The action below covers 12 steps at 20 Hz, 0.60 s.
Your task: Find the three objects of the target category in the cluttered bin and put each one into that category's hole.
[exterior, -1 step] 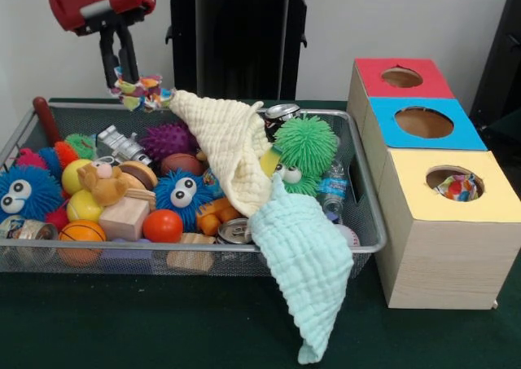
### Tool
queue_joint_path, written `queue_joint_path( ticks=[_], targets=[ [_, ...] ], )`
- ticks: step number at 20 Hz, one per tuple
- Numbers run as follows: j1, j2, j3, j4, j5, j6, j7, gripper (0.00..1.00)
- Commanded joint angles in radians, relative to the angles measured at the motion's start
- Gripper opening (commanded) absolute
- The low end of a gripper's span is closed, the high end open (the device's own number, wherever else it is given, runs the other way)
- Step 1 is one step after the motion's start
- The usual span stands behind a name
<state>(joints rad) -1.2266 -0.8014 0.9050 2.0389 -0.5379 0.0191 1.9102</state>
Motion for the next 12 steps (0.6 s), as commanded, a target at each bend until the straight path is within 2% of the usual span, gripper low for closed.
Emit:
queue_joint_path(
  ticks=[1,3,12],
  targets=[
    [0.065,-0.042,-0.017,0.054,0.06,-0.098,0.191,0.0],
    [0.085,-0.046,-0.041,0.055,0.069,-0.139,0.201,0.0],
    [0.184,-0.051,-0.134,0.036,0.137,-0.205,0.216,0.0]
  ],
)
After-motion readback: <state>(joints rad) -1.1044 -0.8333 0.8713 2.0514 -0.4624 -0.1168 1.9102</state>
